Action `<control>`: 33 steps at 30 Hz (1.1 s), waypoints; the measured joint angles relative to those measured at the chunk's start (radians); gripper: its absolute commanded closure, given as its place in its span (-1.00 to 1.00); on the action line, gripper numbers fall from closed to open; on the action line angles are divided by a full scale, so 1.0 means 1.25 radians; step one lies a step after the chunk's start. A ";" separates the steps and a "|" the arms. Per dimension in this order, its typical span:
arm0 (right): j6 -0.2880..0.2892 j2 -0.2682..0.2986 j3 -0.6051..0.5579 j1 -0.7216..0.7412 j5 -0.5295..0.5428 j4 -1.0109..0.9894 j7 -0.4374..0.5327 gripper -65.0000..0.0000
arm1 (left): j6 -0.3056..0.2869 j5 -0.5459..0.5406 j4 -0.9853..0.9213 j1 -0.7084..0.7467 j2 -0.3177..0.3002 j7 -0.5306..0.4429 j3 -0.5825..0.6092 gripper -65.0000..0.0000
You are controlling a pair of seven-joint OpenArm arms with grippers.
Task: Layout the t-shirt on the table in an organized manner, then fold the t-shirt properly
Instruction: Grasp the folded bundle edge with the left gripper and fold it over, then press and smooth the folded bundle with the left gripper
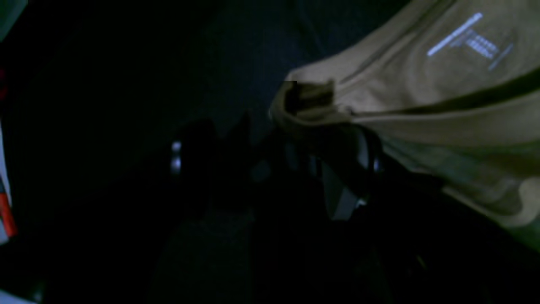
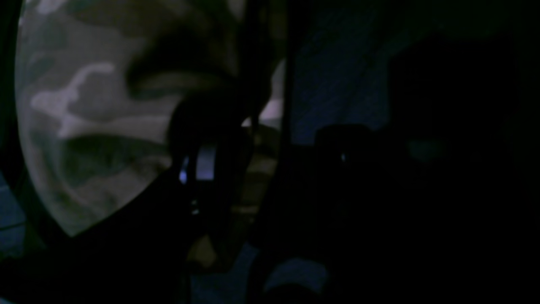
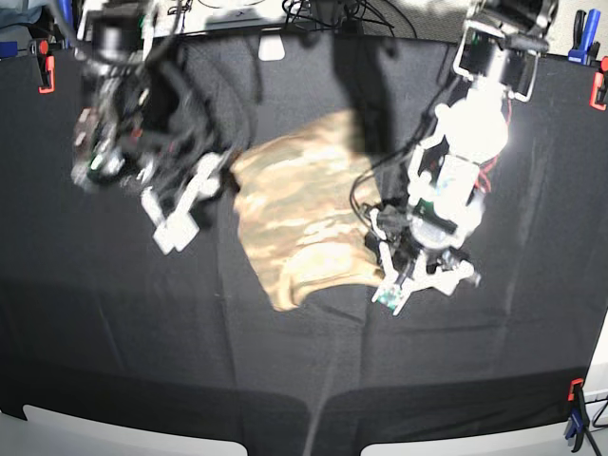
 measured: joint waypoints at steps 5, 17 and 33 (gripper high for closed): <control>0.000 -0.080 -0.002 -0.037 -0.019 0.096 -0.056 0.07 | -0.014 -0.006 0.000 -0.002 0.000 0.000 0.000 -0.12; 0.000 -0.101 -0.002 -0.028 -0.077 0.120 -0.050 0.07 | 0.028 -0.078 0.000 -0.002 -0.098 0.016 0.000 -0.12; -0.006 -0.086 0.218 -0.028 -0.140 0.120 -0.029 0.07 | -0.211 -0.615 0.284 0.029 -0.142 0.002 0.001 -0.12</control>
